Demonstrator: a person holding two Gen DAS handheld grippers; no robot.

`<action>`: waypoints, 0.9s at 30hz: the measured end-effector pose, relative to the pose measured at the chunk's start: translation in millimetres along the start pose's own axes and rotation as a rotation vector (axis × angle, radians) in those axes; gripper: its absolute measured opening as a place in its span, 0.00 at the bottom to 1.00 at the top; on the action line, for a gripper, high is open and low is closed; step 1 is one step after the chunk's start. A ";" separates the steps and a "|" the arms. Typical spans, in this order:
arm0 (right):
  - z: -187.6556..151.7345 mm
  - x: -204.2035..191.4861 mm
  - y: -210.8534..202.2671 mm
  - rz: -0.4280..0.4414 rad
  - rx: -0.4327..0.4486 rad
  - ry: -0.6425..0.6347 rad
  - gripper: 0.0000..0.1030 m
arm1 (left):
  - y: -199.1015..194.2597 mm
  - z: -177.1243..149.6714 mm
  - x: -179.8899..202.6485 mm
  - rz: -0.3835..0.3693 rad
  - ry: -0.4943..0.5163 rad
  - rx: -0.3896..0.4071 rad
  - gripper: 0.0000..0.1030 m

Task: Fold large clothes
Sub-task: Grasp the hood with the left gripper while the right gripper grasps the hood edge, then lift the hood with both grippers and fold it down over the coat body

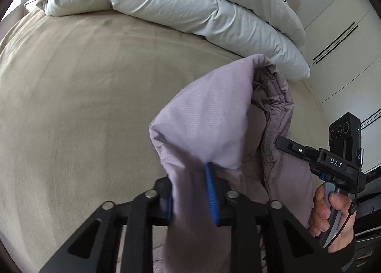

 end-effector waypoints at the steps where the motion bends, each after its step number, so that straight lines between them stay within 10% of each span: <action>1: -1.8 -5.1 -7.3 -0.009 0.019 -0.025 0.25 | -6.9 -2.5 1.8 -0.012 0.005 0.027 0.08; 9: -51.7 -38.0 -123.6 -0.006 0.235 -0.235 0.07 | -108.4 -63.1 59.0 -0.106 0.163 0.224 0.05; 20: -227.8 -56.2 -246.8 0.224 0.294 -0.373 0.06 | -180.1 -202.6 131.2 -0.149 0.339 0.361 0.01; 25: -274.9 -45.8 -257.9 0.114 0.326 -0.439 0.07 | -180.5 -224.8 141.0 0.016 0.445 0.340 0.04; 27: -257.7 -32.4 -257.6 0.059 0.364 -0.380 0.07 | -177.3 -211.7 145.3 0.067 0.473 0.324 0.29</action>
Point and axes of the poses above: each gripper's, at about its wrist camera, not at the fingertips, and y roughly the way its jaws point, x to its right, z to its top, the point moved 4 cm from there along y, roughly the way its jaws point, and after that the axes turned 14 degrees about -z, right-handed, at the moved point
